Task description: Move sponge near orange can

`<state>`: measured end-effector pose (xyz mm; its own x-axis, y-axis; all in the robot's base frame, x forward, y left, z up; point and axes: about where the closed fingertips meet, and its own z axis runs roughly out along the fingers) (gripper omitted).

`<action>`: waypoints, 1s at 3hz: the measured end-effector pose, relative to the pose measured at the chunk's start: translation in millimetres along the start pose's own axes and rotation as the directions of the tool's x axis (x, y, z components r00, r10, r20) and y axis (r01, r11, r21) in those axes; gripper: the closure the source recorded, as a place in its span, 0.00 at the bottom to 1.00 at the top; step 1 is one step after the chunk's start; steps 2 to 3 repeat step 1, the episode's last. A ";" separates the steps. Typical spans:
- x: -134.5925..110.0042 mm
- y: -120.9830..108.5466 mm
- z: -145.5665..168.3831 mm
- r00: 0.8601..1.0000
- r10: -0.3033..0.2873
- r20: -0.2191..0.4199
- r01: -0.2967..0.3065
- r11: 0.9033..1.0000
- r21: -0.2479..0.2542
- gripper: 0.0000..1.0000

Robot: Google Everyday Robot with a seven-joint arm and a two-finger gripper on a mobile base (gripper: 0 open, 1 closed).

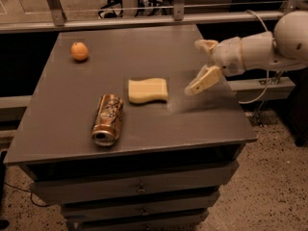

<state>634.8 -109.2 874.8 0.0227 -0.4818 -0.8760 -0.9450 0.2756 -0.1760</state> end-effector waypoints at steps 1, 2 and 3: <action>-11.2 -12.4 -9.8 1.000 -0.019 0.014 0.018 0.999 0.030 0.00; -11.2 -12.4 -9.8 1.000 -0.019 0.014 0.018 0.999 0.030 0.00; -11.2 -12.4 -9.8 1.000 -0.019 0.014 0.018 0.999 0.030 0.00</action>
Offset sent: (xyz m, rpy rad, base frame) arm 0.0000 0.0000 0.0000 0.0000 0.0000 0.0000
